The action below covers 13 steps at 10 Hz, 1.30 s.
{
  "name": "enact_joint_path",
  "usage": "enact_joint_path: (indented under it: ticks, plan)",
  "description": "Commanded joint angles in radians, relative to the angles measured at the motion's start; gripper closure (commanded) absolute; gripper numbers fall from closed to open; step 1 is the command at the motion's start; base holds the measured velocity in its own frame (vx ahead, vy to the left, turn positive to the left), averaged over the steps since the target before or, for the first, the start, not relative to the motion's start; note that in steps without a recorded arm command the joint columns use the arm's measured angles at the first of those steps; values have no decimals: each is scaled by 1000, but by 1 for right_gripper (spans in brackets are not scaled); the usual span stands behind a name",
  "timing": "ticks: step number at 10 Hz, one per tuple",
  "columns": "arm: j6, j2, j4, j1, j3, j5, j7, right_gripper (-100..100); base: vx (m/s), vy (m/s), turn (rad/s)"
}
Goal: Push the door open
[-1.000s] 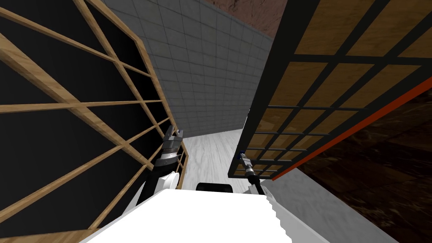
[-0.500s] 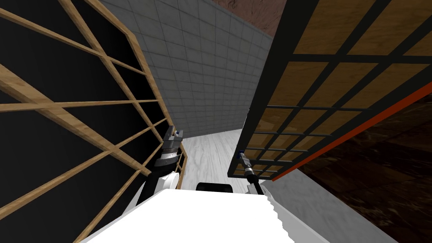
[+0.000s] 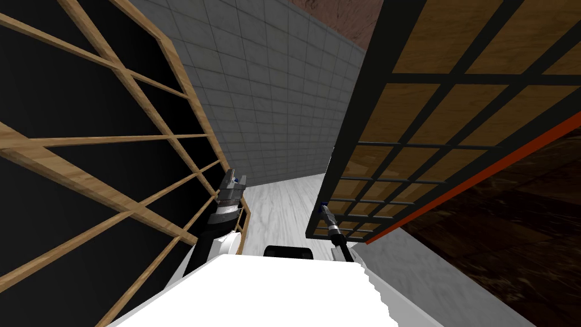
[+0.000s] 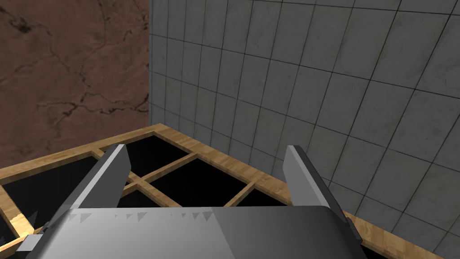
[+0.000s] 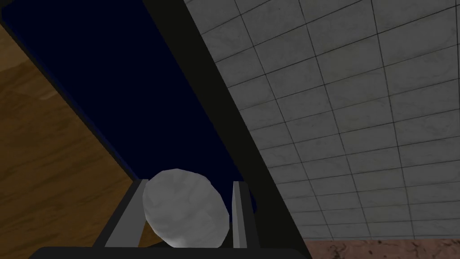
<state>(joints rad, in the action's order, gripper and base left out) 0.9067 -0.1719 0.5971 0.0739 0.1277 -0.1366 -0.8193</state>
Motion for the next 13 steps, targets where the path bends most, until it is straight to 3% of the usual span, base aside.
enact_joint_path:
  ticks: [1,9,13]
  plan:
    - [7,-3,-10,12,-2,20,50,100,63,-4,-48]
    - [9,6,-24,26,-27,65,228,100,48,-1,-33]
    - [11,13,-35,38,-48,102,345,100,58,1,-50]
